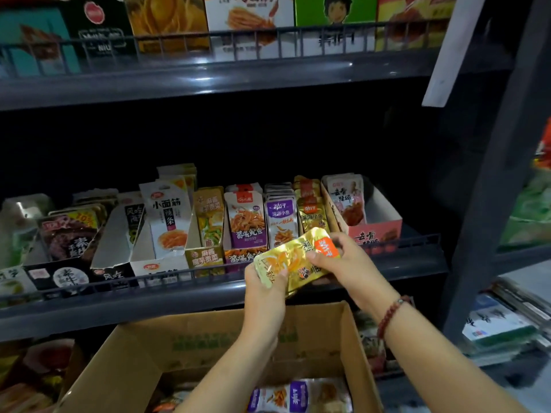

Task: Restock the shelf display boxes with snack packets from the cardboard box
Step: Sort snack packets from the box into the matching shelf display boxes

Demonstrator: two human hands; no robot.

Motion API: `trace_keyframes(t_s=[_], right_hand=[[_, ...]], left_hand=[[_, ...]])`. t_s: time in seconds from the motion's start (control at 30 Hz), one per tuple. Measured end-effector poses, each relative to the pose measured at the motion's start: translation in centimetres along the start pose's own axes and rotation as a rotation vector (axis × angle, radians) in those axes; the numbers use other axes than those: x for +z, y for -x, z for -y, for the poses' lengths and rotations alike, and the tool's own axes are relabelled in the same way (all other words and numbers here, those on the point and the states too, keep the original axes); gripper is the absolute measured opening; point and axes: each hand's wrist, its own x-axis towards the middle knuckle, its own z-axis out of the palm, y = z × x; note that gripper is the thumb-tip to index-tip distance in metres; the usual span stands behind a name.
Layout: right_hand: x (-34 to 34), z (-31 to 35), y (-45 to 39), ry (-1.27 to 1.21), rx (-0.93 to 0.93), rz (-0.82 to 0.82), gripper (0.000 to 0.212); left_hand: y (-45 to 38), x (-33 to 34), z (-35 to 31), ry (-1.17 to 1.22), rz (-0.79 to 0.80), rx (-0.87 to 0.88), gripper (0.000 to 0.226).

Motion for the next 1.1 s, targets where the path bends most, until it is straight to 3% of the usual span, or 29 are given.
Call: trace_keyframes(t_s=[0.13, 0.2, 0.3, 0.47, 0.53, 0.63, 0.9, 1.1], right_hand=[[-1.7, 1.6, -4.6, 0.181, -0.071, 0.024, 0.059], [-2.5, 2.3, -6.5, 0.295, -0.115, 0.0, 0.061], [-4.1, 3.9, -8.9, 0.473, -0.205, -0.058, 0.063], [-6.2, 6.8, -12.2, 0.787, -0.321, -0.088, 0.051], [-6.2, 7.1, -13.4, 0.88, -0.321, -0.055, 0.05], [-5.3, 7.3, -14.7, 1.044, -0.342, 0.046, 0.054], [-3.0, 7.6, -17.1, 1.369, -0.311, 0.263, 0.053], [-2.6, 8.9, -18.4, 1.439, -0.319, 0.258, 0.058]], left_hand=[[-2.8, 1.8, -0.2, -0.094, 0.03, 0.031, 0.029], [-4.1, 2.5, -0.2, -0.181, 0.039, 0.077, 0.041], [-5.8, 2.8, 0.4, -0.451, 0.008, 0.322, 0.059], [-8.5, 2.8, 2.4, -1.059, 0.096, 0.82, 0.045], [-9.3, 2.9, 3.3, -1.191, 0.204, 0.909, 0.046], [-9.8, 2.9, 3.6, -1.293, 0.315, 0.907, 0.05], [-10.8, 2.6, 4.0, -1.271, 0.401, 0.943, 0.058], [-11.1, 2.4, 4.4, -1.266, 0.406, 0.952, 0.062]])
